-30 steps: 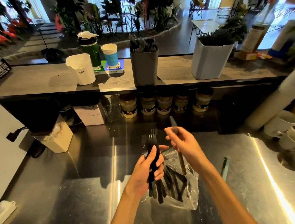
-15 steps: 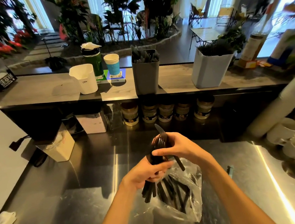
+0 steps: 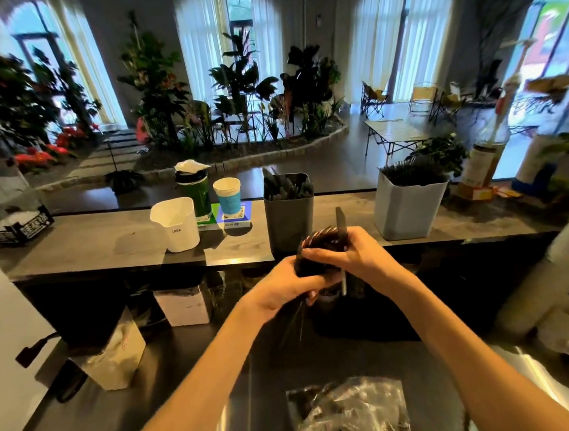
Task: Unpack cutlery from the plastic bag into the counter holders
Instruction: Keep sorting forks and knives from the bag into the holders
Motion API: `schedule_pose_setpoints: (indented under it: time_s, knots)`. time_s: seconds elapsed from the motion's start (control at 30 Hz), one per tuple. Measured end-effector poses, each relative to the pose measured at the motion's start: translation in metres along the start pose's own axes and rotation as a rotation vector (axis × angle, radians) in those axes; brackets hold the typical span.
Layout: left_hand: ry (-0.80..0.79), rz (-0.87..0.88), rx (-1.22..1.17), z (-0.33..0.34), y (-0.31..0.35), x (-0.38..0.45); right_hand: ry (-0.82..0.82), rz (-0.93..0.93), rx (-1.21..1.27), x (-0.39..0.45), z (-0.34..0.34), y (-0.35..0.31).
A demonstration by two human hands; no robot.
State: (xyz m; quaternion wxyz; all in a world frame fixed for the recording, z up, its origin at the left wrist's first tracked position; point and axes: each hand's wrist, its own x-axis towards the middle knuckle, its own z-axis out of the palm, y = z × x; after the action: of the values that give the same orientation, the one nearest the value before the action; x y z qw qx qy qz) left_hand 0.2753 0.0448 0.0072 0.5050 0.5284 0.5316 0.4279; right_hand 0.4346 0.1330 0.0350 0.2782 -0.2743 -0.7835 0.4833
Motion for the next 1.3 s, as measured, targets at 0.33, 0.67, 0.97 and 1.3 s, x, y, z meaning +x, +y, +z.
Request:
schedule_pose_setpoints:
  time_s: [0.33, 0.67, 0.97, 1.3]
  knots:
    - [-0.184, 0.246, 0.141, -0.025, 0.108, 0.082, 0.223, -0.211, -0.205, 0.053, -0.1, -0.054]
    - [-0.025, 0.455, 0.459, 0.019, 0.176, 0.222, 0.416, -0.304, -0.547, 0.08, -0.219, -0.059]
    - [0.054, 0.512, 0.492, 0.051, 0.183, 0.304, 0.431, -0.277, -0.731, 0.105, -0.285, -0.038]
    - [0.105, 0.256, 0.562, 0.06, 0.132, 0.335, 0.338, -0.127, -0.658, 0.123, -0.272, 0.032]
